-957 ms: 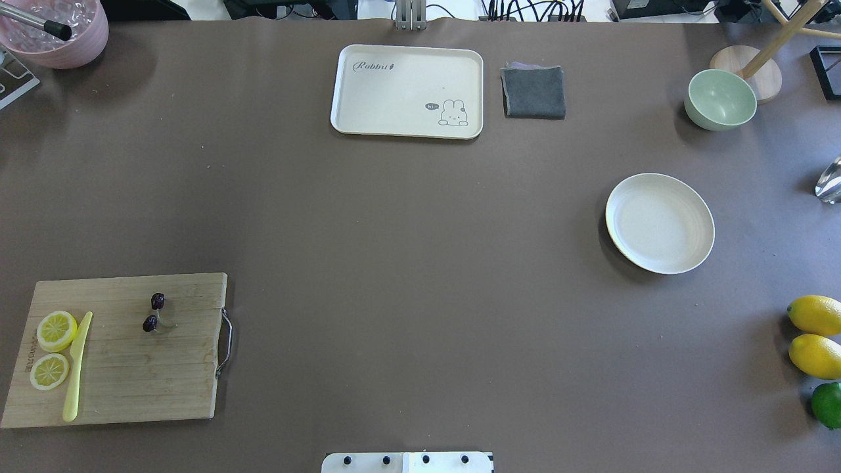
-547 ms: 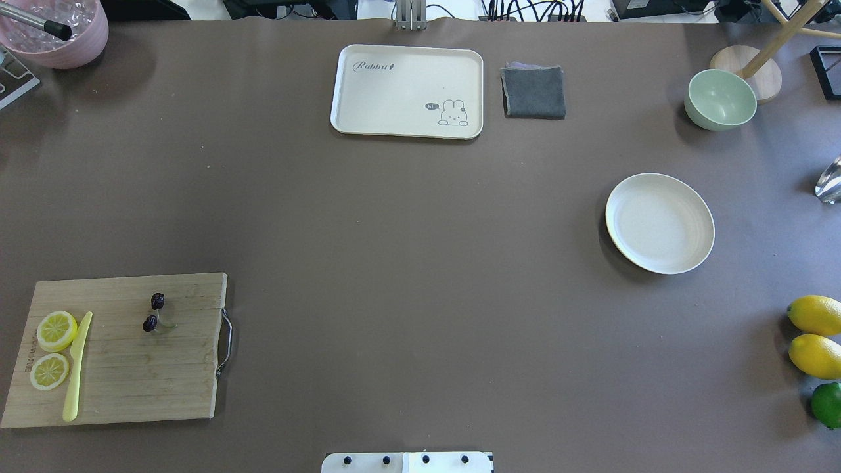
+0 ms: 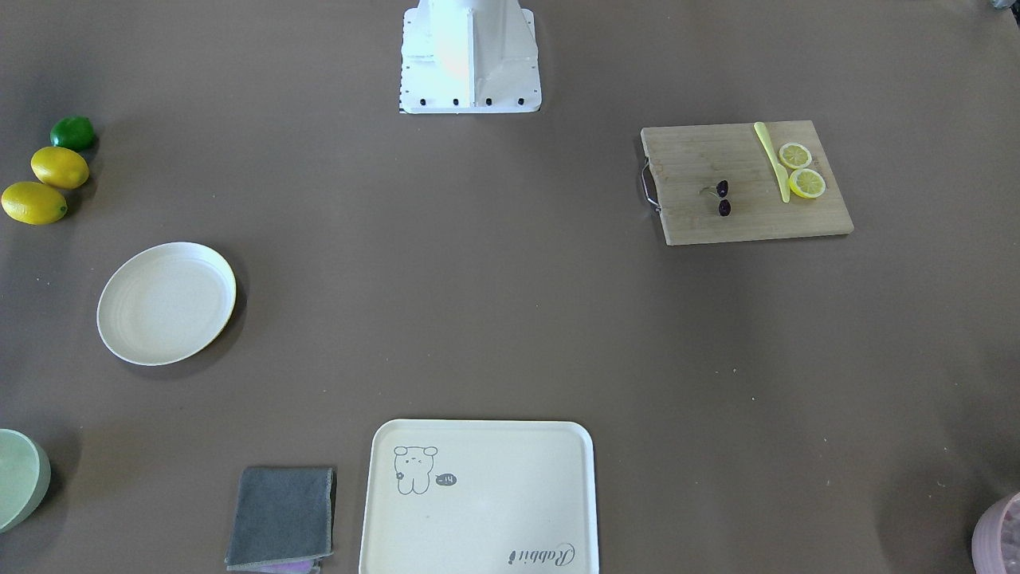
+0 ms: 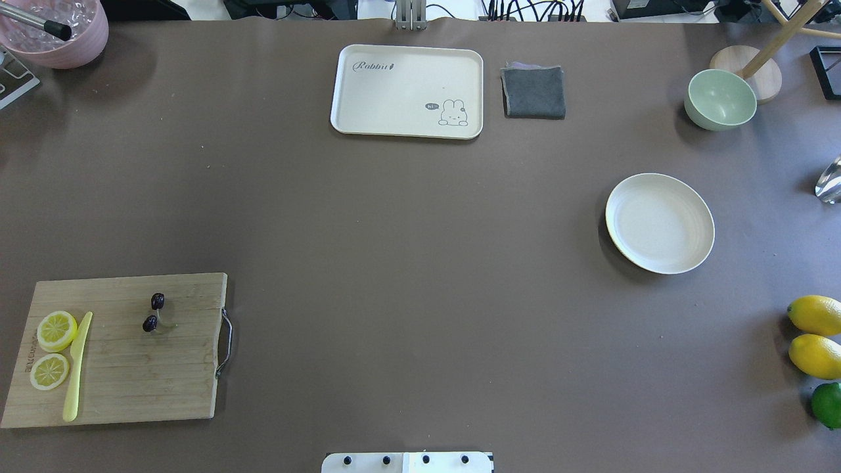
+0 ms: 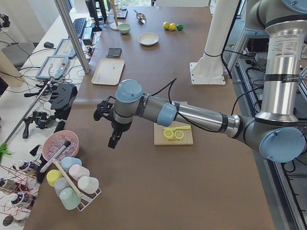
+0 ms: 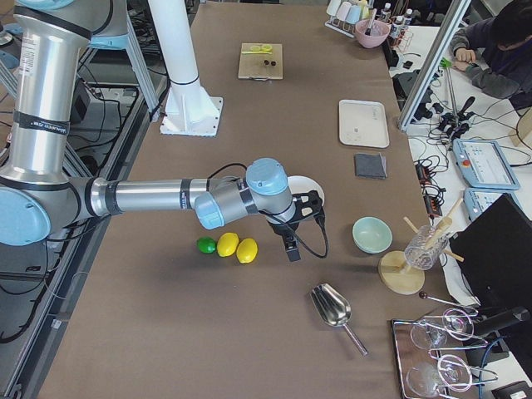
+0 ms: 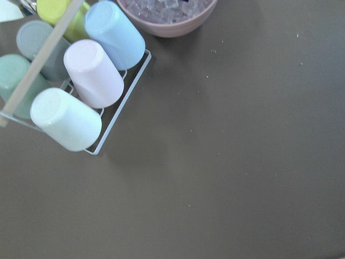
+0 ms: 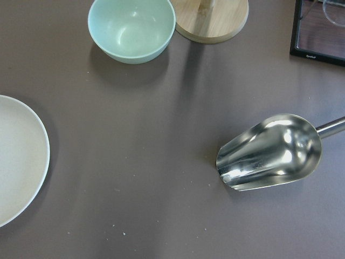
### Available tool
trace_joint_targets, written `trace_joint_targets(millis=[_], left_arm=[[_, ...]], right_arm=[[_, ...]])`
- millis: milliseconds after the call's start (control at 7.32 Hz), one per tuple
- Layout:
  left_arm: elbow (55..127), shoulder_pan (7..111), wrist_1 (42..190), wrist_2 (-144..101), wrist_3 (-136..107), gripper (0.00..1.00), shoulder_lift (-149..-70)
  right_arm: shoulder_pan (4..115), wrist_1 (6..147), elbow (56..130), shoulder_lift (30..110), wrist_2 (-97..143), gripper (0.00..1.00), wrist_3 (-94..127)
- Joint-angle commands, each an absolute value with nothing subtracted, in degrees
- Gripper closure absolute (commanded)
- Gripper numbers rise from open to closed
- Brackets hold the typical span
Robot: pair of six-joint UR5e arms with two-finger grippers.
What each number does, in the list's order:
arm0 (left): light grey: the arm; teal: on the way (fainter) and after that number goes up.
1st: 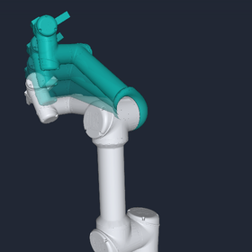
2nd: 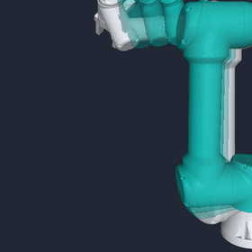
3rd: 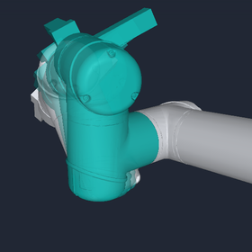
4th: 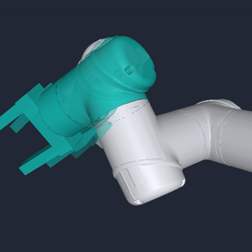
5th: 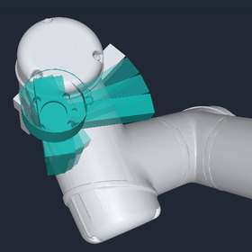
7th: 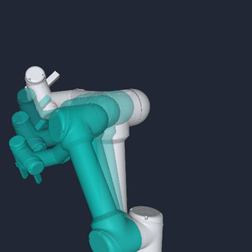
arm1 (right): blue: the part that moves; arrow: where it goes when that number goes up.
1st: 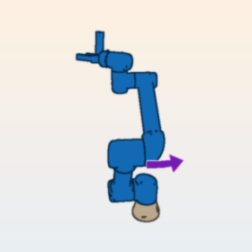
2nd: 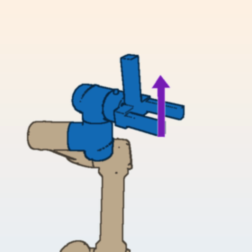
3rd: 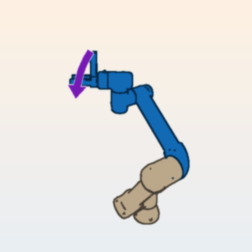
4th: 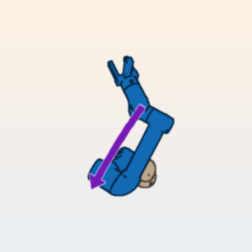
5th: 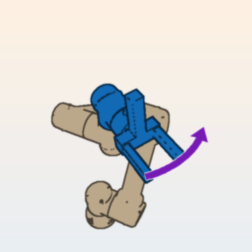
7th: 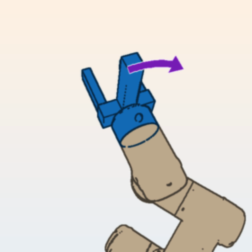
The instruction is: Place red cherry on plate
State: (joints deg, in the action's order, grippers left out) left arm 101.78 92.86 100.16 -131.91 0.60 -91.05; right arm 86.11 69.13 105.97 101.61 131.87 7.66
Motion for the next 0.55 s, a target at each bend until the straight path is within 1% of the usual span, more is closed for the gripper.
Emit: trace_joint_targets(millis=[0, 137, 410], left_arm=[[100.99, 92.73, 105.27, -131.84, -0.88, 0.02, -91.49], [100.9, 91.33, 106.6, -132.1, -0.88, 0.02, -91.32], [99.49, 86.6, 107.22, -133.94, -0.97, 0.02, -91.67]], right_arm=[[85.87, 68.21, 105.56, 100.2, 134.02, 0.0, 15.05], [82.65, 68.03, 105.56, 98.02, 134.03, 0.0, 21.03], [71.77, 67.77, 104.51, 93.1, 130.89, 0.0, 32.28]])
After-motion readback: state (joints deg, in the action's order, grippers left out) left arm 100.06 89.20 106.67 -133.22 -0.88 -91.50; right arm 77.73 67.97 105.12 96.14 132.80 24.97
